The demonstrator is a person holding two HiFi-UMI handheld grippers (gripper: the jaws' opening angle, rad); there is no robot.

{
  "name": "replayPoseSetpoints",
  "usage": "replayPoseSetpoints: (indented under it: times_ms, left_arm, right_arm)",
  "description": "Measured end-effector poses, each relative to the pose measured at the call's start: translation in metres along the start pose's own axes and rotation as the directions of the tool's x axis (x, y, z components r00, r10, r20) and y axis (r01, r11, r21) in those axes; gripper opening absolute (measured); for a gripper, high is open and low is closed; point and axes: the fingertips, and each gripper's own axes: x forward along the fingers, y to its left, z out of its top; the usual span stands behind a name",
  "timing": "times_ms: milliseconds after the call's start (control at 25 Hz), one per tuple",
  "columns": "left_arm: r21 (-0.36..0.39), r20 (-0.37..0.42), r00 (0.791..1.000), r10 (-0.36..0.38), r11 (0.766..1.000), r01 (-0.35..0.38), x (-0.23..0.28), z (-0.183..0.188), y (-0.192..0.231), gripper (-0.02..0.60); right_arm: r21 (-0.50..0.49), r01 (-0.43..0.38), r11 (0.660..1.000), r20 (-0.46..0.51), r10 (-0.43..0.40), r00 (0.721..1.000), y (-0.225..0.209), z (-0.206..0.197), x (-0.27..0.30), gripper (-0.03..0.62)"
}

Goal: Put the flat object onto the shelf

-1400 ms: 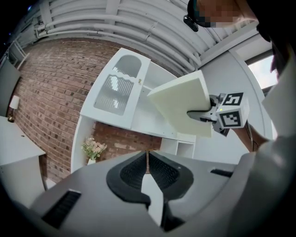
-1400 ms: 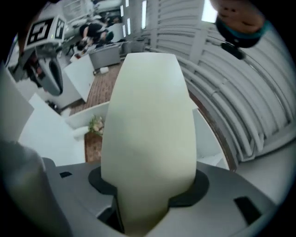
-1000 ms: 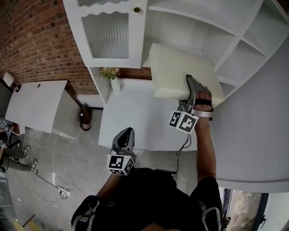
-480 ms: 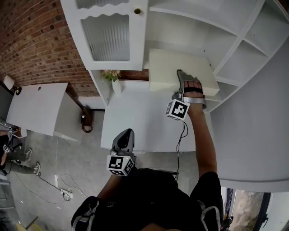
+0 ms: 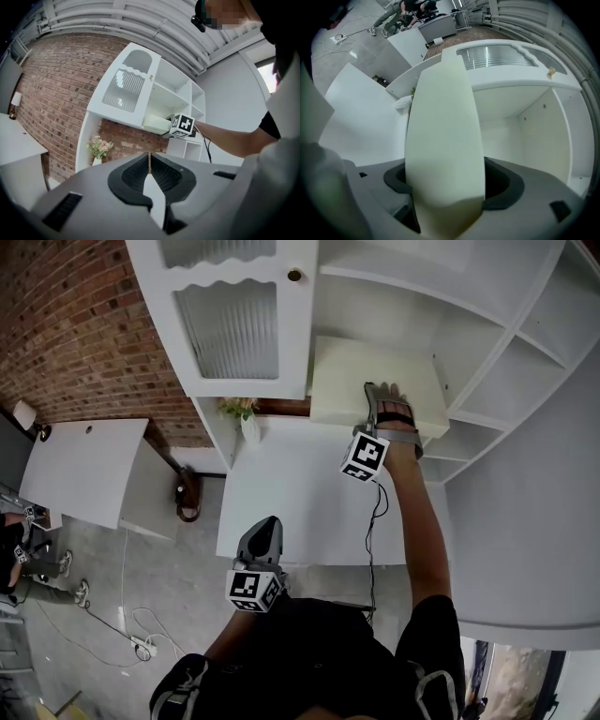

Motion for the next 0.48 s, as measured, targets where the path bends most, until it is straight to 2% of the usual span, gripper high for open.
replayPoseSetpoints:
  times_ms: [160, 280, 480]
  left_arm:
    - [-0.005, -0.001, 1.0, 0.016, 1.0, -0.016, 0.003, -0.004, 0.007, 0.023]
    - [-0.004, -0.014, 1.0, 0.016, 1.0, -0.016, 0.007, -0.008, 0.01, 0.023]
    - [-0.006, -0.022, 1.0, 0.019, 1.0, -0.02, 0.013, -0.009, 0.015, 0.023]
  right_arm:
    - [-0.012, -0.036, 0.999, -0.049, 0.035, 0.998, -0.003, -0.004, 0.028, 0.407]
    - [0.003, -0.061, 0.998, -0.053, 0.061, 0.997, -0.007, -0.004, 0.044, 0.41]
    - [-0.068, -0.033, 0.997, -0.061, 0.029, 0.998, -0.013, -0.008, 0.074, 0.425]
